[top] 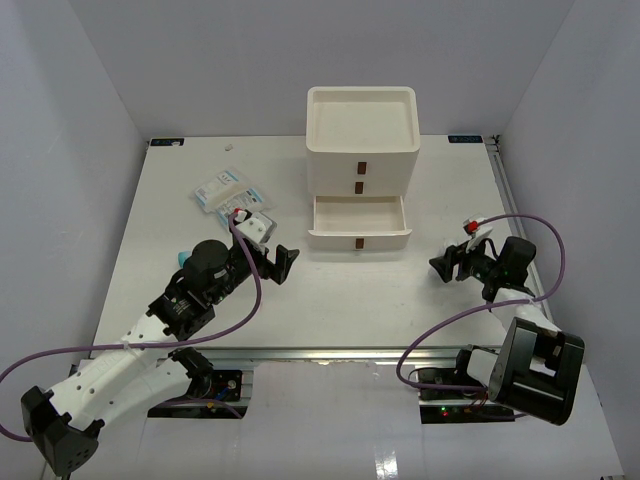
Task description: Organize the makeup
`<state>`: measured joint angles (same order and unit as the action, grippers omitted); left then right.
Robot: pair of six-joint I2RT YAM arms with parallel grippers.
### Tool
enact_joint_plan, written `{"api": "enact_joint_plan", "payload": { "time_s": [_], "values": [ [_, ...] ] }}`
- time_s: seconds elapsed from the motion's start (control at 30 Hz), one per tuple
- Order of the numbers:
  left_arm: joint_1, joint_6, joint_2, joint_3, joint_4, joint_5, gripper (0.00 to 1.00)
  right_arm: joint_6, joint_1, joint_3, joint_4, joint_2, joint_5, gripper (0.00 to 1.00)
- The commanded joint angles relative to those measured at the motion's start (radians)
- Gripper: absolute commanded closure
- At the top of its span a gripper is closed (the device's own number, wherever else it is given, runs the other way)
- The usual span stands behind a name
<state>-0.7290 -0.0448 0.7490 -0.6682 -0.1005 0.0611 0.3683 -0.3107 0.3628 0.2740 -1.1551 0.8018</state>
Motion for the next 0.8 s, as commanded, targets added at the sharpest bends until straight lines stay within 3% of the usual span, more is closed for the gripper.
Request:
{"api": "enact_joint_plan", "payload": {
  "time_s": [0.0,0.13,0.3,0.5,0.57,0.77],
  "values": [
    [0.006,-0.007,-0.008,0.002,0.009,-0.02,0.02,0.022,0.005,0.063,-0.031,-0.011,0.011,0.49],
    [0.005,-0.007,-0.008,0.005,0.01,-0.017,0.02,0.074,0.006,0.101,-0.123,0.0,0.014,0.71],
    [0.006,-0.007,-0.008,0.004,0.011,-0.019,0.02,0.141,0.049,0.165,-0.258,0.096,-0.019,0.77],
    [0.014,-0.006,-0.001,0.005,0.011,-0.019,0.02,0.286,0.301,0.332,-0.44,0.168,-0.227,0.81],
    [0.019,-0.007,-0.002,0.007,0.01,-0.013,0.02,0.323,0.442,0.424,-0.492,0.125,-0.345,0.82],
    [0.031,-0.01,0.0,0.01,0.01,0.004,0.02,0.403,0.674,0.614,-0.523,-0.059,-0.633,0.83]
  ]
}}
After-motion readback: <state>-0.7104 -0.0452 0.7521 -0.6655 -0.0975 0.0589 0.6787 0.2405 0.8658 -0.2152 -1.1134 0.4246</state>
